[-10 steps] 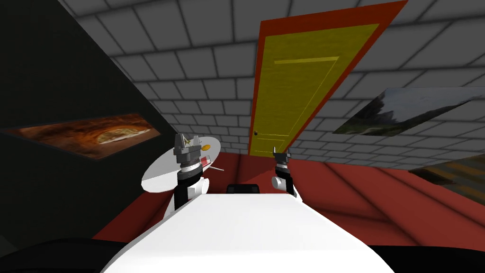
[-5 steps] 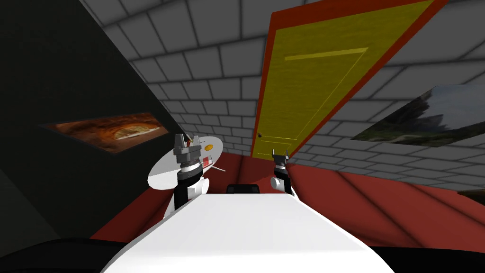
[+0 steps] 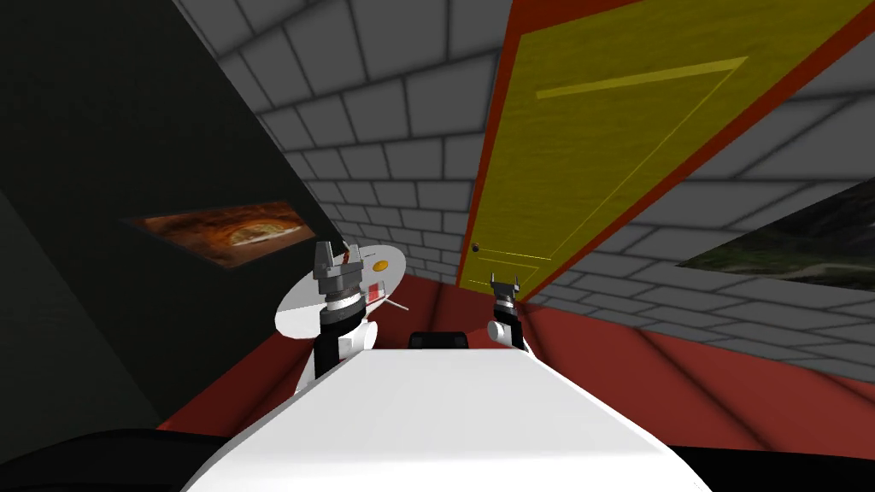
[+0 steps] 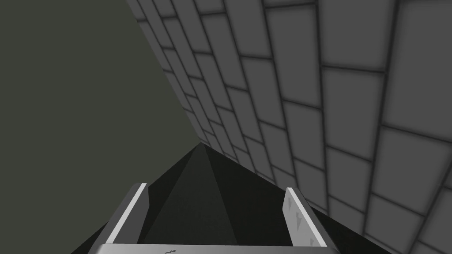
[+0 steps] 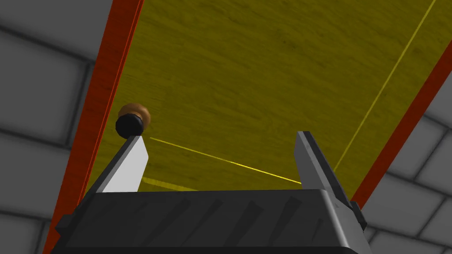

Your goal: Pull the door open

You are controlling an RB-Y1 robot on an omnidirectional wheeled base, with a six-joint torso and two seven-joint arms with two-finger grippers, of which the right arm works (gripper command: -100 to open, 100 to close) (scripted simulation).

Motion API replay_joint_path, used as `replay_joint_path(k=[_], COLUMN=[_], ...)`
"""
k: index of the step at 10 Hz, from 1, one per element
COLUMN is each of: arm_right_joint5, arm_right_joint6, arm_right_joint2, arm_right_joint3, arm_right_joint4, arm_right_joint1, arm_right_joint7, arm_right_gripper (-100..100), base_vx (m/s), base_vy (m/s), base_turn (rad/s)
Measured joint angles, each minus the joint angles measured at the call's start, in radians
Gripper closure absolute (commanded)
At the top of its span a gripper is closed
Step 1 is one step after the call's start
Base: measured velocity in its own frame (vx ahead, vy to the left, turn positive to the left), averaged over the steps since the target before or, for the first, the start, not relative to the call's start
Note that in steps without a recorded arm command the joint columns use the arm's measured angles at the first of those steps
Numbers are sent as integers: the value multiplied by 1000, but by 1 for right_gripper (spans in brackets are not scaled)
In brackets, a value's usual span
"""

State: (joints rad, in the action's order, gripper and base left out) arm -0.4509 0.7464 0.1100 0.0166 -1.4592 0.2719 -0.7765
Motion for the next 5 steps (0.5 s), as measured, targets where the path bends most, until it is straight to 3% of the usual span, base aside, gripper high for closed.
replay_joint_path(k=[5], arm_right_joint5=[-63], arm_right_joint6=[18], arm_right_joint2=[2], arm_right_joint3=[-4], arm_right_joint4=[109], arm_right_joint1=[-21], arm_right_joint7=[-91], arm_right_gripper=[-100], base_vx=[98], base_vy=[-25], base_turn=[138])
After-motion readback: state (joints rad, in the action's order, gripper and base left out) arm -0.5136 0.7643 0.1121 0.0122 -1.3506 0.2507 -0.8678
